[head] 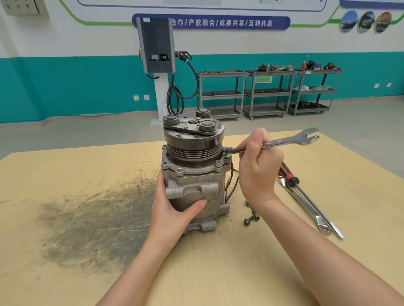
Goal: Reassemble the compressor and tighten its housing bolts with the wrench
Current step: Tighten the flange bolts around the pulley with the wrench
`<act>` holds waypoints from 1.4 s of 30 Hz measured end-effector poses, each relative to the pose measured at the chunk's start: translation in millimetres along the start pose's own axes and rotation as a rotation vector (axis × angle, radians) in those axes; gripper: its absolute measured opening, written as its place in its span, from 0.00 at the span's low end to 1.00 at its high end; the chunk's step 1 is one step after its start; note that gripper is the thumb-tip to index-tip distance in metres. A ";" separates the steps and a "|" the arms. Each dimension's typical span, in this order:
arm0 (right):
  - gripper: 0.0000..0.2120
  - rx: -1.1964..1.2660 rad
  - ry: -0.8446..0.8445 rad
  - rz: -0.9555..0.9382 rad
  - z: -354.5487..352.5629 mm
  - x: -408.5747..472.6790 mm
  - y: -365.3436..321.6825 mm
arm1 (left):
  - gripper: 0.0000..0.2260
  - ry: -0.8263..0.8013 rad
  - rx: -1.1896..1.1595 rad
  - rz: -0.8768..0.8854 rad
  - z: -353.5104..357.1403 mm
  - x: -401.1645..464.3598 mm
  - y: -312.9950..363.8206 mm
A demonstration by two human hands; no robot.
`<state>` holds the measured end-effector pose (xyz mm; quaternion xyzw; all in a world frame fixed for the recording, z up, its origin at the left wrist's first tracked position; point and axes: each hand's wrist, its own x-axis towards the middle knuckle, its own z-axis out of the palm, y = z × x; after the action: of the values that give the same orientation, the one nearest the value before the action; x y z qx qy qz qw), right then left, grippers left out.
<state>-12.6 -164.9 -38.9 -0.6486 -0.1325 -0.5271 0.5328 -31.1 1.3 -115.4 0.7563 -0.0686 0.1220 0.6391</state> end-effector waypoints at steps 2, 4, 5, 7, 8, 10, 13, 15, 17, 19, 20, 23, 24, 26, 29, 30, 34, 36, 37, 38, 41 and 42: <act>0.20 0.114 0.028 0.142 0.4 4.6 -4.3 | 0.51 0.002 0.005 0.002 -0.3 -0.3 0.4; 0.24 0.241 0.046 0.299 -0.7 11.5 -4.8 | 0.51 0.004 0.003 0.003 -0.7 -0.2 0.3; 0.25 0.292 0.027 0.371 -2.1 15.4 -2.7 | 0.51 0.005 0.001 0.003 -0.6 0.0 0.4; 0.25 0.342 -0.029 0.505 -5.6 22.4 4.1 | 0.51 0.007 -0.002 0.001 -0.3 0.3 0.6; 0.24 0.345 -0.058 0.568 -7.0 24.8 7.6 | 0.51 0.009 -0.003 0.000 0.0 0.3 0.6; 0.23 0.355 -0.102 0.666 -8.4 26.7 13.3 | 0.51 0.012 0.000 -0.003 -0.1 0.4 0.0; 0.23 0.408 -0.172 0.792 -8.9 28.4 16.6 | 0.52 0.006 0.000 -0.007 -0.2 0.5 -0.6; 0.21 0.459 -0.211 0.924 -10.1 30.1 16.5 | 0.53 0.006 -0.002 -0.007 -0.1 0.5 -0.9; 0.20 0.503 -0.269 1.076 -12.7 30.8 16.0 | 0.53 0.008 0.000 -0.006 0.1 0.5 -0.8; 0.21 0.541 -0.337 1.169 -14.9 29.8 15.1 | 0.52 0.010 0.003 -0.002 0.2 0.4 -0.7; 0.21 0.552 -0.352 1.184 -15.4 29.4 14.6 | 0.52 0.010 0.004 -0.001 0.2 0.3 -0.6; 0.21 0.548 -0.331 1.148 -15.3 30.5 12.9 | 0.51 0.008 0.007 0.005 -0.1 0.5 -0.3; 0.21 0.548 -0.315 1.126 -15.3 31.1 12.1 | 0.50 0.007 0.006 0.007 -0.3 0.5 -0.3; 0.20 0.547 -0.293 1.097 -15.8 32.1 11.5 | 0.50 0.006 0.004 0.009 -0.3 0.6 -0.7; 0.20 0.490 -0.304 1.112 -15.3 33.0 11.5 | 0.50 0.008 0.006 0.015 0.0 0.5 -0.5; 0.20 0.469 -0.306 1.118 -15.0 33.0 11.6 | 0.50 0.010 0.006 0.016 0.1 0.5 -0.5; 0.21 0.489 -0.216 0.989 -11.5 28.8 14.1 | 0.50 0.009 0.011 0.013 -0.1 1.2 -1.4; 0.23 0.516 -0.155 0.868 -9.5 24.8 16.2 | 0.51 0.008 0.013 0.012 -0.3 1.3 -2.1; 0.23 0.520 -0.139 0.830 -8.5 23.3 17.0 | 0.51 0.007 0.014 0.012 -0.4 1.3 -2.4; 0.24 0.522 -0.128 0.811 -7.6 22.2 17.6 | 0.52 0.005 0.013 0.010 -0.4 1.2 -2.8; 0.24 0.537 -0.083 0.803 -4.9 19.6 18.4 | 0.51 0.006 0.012 0.009 -0.5 1.5 -3.1; 0.24 0.537 -0.061 0.796 -4.0 18.2 18.3 | 0.51 0.006 0.013 0.013 -0.6 1.5 -3.1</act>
<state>6.1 -182.6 -34.5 -0.5035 -0.0212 -0.2101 0.8378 -28.9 2.5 -117.9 0.7595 -0.0707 0.1290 0.6336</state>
